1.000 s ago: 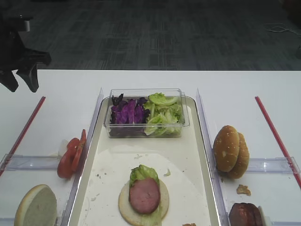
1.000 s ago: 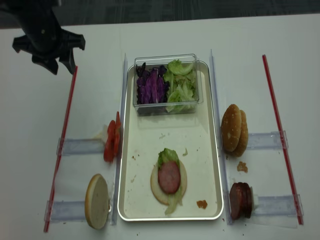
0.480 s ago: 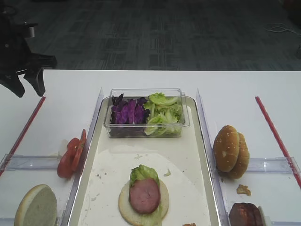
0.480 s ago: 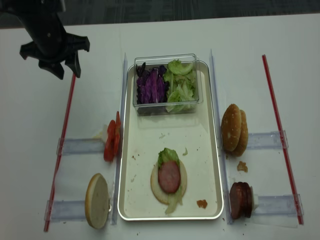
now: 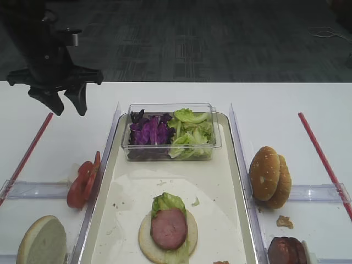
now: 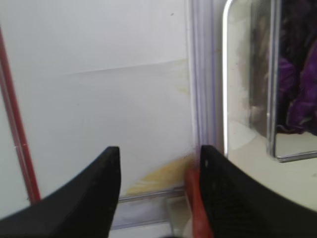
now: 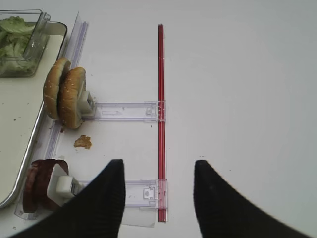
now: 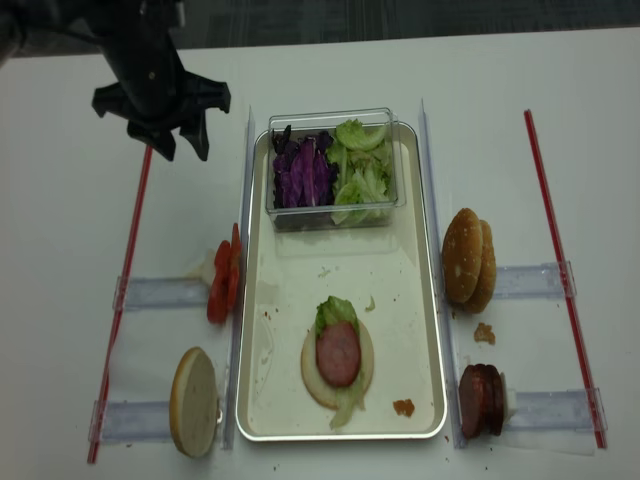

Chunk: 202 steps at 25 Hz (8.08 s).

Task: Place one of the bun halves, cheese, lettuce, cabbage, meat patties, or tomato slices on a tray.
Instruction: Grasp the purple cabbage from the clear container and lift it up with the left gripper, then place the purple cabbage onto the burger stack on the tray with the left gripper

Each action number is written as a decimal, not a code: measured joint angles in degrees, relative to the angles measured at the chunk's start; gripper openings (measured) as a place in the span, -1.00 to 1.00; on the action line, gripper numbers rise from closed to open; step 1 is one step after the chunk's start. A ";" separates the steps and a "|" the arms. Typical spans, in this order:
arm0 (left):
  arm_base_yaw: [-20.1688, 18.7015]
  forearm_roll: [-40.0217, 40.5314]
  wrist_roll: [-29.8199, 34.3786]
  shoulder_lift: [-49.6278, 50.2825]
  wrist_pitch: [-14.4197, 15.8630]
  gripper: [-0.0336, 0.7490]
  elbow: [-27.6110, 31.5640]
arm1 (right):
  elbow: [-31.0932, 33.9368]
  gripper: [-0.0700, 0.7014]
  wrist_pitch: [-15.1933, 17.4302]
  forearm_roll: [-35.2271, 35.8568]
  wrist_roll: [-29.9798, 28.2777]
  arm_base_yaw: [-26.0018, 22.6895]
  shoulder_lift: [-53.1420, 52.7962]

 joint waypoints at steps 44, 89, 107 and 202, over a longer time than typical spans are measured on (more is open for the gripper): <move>-15.93 -2.79 -9.87 17.76 2.54 -0.03 -22.29 | 0.00 0.09 0.00 -0.24 0.13 0.00 0.00; -15.93 -1.79 -9.94 21.65 2.36 -0.80 -22.91 | 0.00 0.09 0.00 -0.24 0.30 0.00 0.00; -15.93 -0.68 -9.02 18.30 2.58 -0.80 -23.00 | 0.00 0.09 0.00 -0.27 0.30 0.00 0.00; -35.94 -8.79 7.24 -9.33 -15.92 -0.81 24.95 | 0.00 0.09 0.00 -0.49 0.84 0.00 0.00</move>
